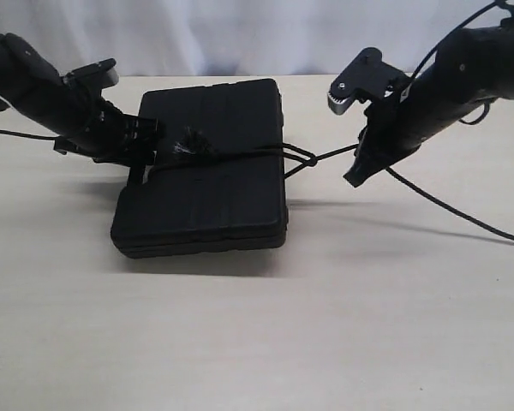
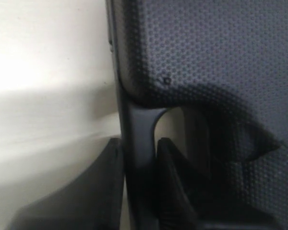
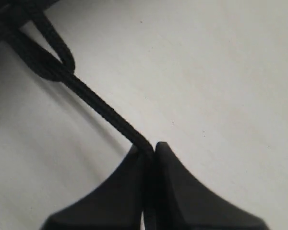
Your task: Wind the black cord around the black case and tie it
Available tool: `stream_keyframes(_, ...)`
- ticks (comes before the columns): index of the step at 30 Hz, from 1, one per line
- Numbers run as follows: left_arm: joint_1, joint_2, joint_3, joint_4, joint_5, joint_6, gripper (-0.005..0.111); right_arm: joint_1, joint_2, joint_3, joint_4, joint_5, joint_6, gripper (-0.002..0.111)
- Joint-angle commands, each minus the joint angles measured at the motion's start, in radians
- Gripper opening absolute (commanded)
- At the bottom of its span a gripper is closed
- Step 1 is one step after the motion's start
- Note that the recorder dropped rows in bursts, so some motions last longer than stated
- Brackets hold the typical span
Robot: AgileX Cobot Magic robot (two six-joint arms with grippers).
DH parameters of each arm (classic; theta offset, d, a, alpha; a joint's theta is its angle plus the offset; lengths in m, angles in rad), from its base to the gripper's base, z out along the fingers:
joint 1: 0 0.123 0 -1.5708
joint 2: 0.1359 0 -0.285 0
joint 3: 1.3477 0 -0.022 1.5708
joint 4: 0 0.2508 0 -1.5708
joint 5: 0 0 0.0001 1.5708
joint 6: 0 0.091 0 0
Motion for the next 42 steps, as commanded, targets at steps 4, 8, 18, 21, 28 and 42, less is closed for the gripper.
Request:
stream_keyframes(4,0.019,0.032,0.003,0.074,-0.072,0.031,0.000,-0.130,-0.021,0.067,-0.067,-0.094,0.130,0.004)
stream_keyframes(8,0.019,0.032,0.003,0.079,-0.072,0.031,0.000,-0.190,-0.021,0.078,-0.065,-0.098,0.235,0.004)
stream_keyframes(18,0.017,0.032,0.003,0.078,-0.086,0.031,0.000,-0.196,0.029,0.078,-0.015,-0.086,0.240,0.022)
stream_keyframes(21,0.001,0.032,0.003,0.067,-0.092,0.036,0.000,-0.196,0.038,0.076,-0.015,-0.092,0.240,0.041)
stream_keyframes(28,-0.046,0.032,0.003,0.063,-0.129,0.037,0.000,-0.194,-0.023,0.072,-0.015,-0.090,0.240,0.067)
stream_keyframes(42,-0.067,0.032,-0.152,-0.074,0.130,0.025,0.034,-0.194,-0.231,0.072,-0.011,0.040,0.274,0.067)
